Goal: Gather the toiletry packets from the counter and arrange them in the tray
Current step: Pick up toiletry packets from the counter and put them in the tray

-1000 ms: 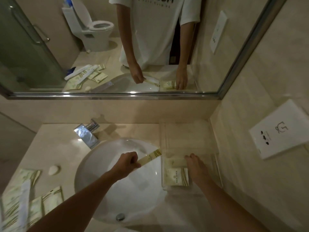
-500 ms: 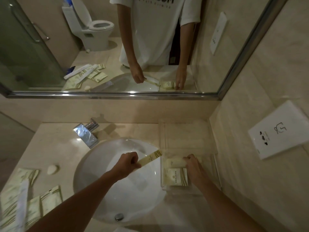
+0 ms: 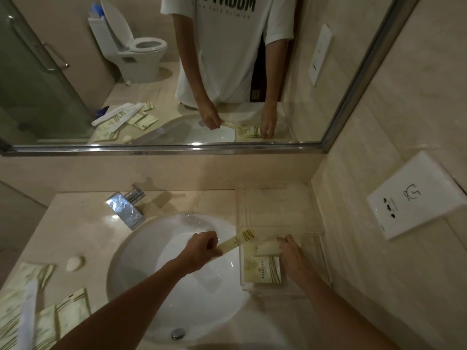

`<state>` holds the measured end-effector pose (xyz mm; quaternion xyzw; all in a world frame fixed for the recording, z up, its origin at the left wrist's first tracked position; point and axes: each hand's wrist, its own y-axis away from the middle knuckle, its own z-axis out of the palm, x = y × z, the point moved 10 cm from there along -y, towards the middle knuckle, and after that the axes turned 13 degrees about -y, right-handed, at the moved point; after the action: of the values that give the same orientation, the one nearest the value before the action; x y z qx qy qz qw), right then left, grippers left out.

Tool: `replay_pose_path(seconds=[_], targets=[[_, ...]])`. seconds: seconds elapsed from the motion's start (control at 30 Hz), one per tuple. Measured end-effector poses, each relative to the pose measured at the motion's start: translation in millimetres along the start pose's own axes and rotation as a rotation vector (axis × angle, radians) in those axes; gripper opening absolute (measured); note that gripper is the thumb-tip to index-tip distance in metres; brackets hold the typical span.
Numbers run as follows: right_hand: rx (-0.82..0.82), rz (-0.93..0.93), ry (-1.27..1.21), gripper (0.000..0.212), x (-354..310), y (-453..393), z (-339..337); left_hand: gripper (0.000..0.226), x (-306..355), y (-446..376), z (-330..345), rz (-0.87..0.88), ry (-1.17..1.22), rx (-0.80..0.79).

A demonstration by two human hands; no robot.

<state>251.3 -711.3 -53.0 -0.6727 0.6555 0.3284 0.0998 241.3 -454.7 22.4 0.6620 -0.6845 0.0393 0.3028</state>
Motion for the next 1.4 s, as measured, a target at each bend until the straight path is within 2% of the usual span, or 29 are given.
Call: replay_pose_path(seconds=[0.17, 0.4, 0.53, 0.6, 0.73, 0.8, 0.9, 1.0, 1.13, 1.4], targets=[[0.054, -0.033, 0.027, 0.042, -6.7, 1.4, -9.7, 0.034, -2.2, 1.7, -2.6, -0.003, 0.012, 0.002], [0.029, -0.012, 0.004, 0.038, -6.9, 5.7, -10.2, 0.035, -3.4, -0.4, 0.6, 0.003, -0.014, 0.0], [0.051, -0.031, -0.044, 0.046, -11.5, 14.9, -16.2, 0.035, -6.2, -5.7, 7.4, -0.027, -0.017, -0.024], [0.082, -0.024, -0.067, 0.048, -11.1, 19.3, -23.4, 0.029, -1.0, -9.1, 10.4, -0.021, -0.033, -0.041], [0.228, 0.074, -0.059, 0.041, -0.8, 25.2, -55.8, 0.017, 28.7, -16.0, 23.7, 0.043, 0.007, -0.092], [0.292, 0.106, -0.059, 0.035, 4.1, 29.3, -71.8, 0.018, 49.6, -20.3, 32.8, 0.119, -0.035, -0.097], [0.382, 0.182, -0.048, 0.027, 10.9, 36.0, -93.0, 0.033, 77.9, -24.5, 48.6, 0.22, -0.181, -0.087], [0.441, 0.155, -0.004, 0.025, 8.1, 41.8, -105.5, 0.034, 103.7, -25.6, 61.0, 0.284, -0.294, -0.049], [0.451, 0.156, 0.046, 0.021, 9.1, 46.6, -110.4, 0.04, 114.9, -33.9, 76.3, 0.277, -0.388, -0.014], [0.447, 0.211, -0.03, 0.028, 25.7, 45.9, -109.4, 0.051, 134.2, -45.8, 93.8, 0.36, -0.573, 0.027]])
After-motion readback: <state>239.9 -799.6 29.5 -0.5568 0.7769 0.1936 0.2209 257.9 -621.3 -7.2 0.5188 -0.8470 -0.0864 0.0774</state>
